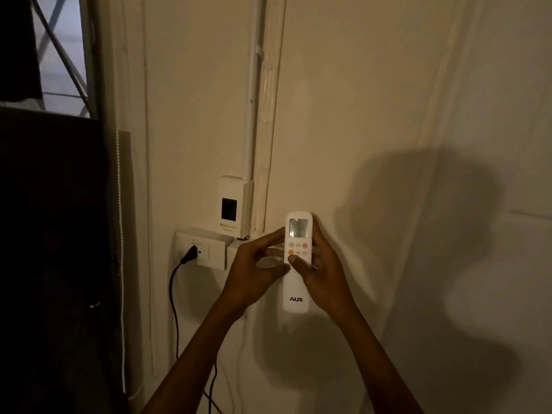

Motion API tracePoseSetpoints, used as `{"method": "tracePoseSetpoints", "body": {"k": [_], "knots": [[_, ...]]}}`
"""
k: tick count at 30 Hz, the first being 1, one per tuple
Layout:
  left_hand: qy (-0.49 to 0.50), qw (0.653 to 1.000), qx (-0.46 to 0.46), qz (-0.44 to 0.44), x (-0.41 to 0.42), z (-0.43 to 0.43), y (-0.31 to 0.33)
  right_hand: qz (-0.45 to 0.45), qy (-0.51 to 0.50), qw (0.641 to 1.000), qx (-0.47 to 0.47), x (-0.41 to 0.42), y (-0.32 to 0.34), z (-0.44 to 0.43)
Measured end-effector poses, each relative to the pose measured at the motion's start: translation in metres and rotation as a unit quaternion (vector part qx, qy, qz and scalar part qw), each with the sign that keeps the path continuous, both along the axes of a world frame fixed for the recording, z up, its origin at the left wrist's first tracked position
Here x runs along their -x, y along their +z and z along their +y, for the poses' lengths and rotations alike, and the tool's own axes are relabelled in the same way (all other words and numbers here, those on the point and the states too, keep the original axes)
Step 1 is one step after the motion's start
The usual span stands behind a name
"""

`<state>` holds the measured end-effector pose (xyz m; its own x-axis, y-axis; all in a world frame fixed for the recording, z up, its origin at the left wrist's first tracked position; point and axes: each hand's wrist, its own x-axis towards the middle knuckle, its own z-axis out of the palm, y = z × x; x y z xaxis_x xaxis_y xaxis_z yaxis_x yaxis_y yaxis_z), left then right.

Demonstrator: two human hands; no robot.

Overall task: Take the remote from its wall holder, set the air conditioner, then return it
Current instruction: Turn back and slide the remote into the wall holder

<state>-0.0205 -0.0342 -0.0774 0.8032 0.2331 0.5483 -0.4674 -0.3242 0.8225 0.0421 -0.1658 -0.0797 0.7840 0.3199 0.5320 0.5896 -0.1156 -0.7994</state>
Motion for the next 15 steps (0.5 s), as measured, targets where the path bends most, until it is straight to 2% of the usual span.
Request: {"method": "tracePoseSetpoints", "body": {"k": [6, 15], "knots": [[-0.023, 0.999, -0.030, -0.039, -0.039, 0.011, 0.016, -0.031, -0.080, 0.996, -0.036, -0.025, 0.010, 0.017], [-0.061, 0.992, -0.035, -0.107, -0.069, 0.010, 0.032, -0.125, -0.159, 0.979, -0.024, -0.041, 0.026, 0.016]]}}
